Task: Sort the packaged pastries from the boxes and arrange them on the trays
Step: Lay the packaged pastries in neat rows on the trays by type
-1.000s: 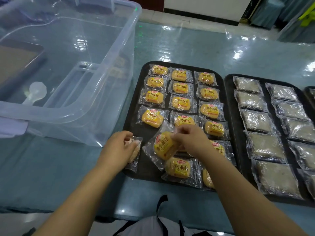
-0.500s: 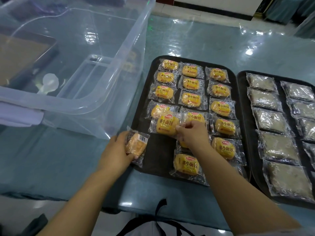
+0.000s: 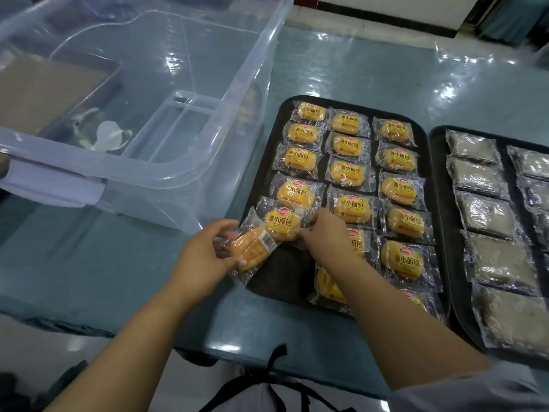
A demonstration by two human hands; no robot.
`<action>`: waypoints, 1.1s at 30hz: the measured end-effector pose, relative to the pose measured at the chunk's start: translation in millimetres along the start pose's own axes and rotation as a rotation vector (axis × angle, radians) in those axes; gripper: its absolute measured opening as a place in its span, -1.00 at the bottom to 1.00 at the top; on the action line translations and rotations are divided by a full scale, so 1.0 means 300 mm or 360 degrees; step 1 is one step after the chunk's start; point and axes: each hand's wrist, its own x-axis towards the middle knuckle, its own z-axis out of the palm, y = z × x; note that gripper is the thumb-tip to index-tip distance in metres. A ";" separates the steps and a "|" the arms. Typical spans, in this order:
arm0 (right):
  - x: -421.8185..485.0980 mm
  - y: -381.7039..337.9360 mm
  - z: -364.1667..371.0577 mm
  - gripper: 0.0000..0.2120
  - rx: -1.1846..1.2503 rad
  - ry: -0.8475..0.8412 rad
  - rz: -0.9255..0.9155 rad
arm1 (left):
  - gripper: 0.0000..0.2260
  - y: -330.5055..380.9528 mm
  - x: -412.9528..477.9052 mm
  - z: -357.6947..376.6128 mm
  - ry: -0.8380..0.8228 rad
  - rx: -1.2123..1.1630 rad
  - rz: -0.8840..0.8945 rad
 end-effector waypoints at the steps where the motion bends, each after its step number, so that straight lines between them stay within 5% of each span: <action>1: -0.008 0.001 -0.009 -0.72 -0.0070 0.0028 -0.0039 | -0.46 0.001 0.004 0.001 -0.0004 -0.0055 -0.0002; 6: -0.077 -0.004 -0.076 -0.80 0.0096 0.0003 -0.0180 | -0.57 0.028 0.008 0.024 -0.0017 -0.0024 0.0042; 11: -0.172 -0.024 -0.090 -0.70 0.0573 -0.0572 -0.0174 | -0.68 0.064 0.009 0.080 -0.0083 -0.0091 0.0156; 14: -0.192 -0.019 -0.096 -0.62 0.0891 -0.0715 -0.0157 | -0.89 0.100 0.004 0.098 -0.0245 -0.0585 0.0028; 18: -0.195 0.016 -0.119 -0.68 0.0949 -0.0731 -0.0202 | -0.70 0.129 0.015 0.104 -0.0391 -0.1057 -0.0245; 20: -0.190 0.033 -0.120 -0.77 0.0932 -0.0711 -0.0207 | -0.70 0.133 0.014 0.112 -0.0355 -0.1037 -0.0232; 25: -0.188 0.057 -0.129 -0.74 0.0965 -0.0685 -0.0076 | -0.86 0.064 0.035 0.130 -0.0018 -0.0268 -0.0068; 29: -0.182 0.070 -0.120 -0.76 0.1103 -0.0711 -0.0043 | -0.93 0.033 0.040 0.130 -0.0238 -0.0321 -0.0294; 33: -0.171 0.077 -0.121 -0.81 0.1007 -0.0618 -0.0002 | -0.91 0.028 0.034 0.120 -0.0240 -0.0378 -0.0217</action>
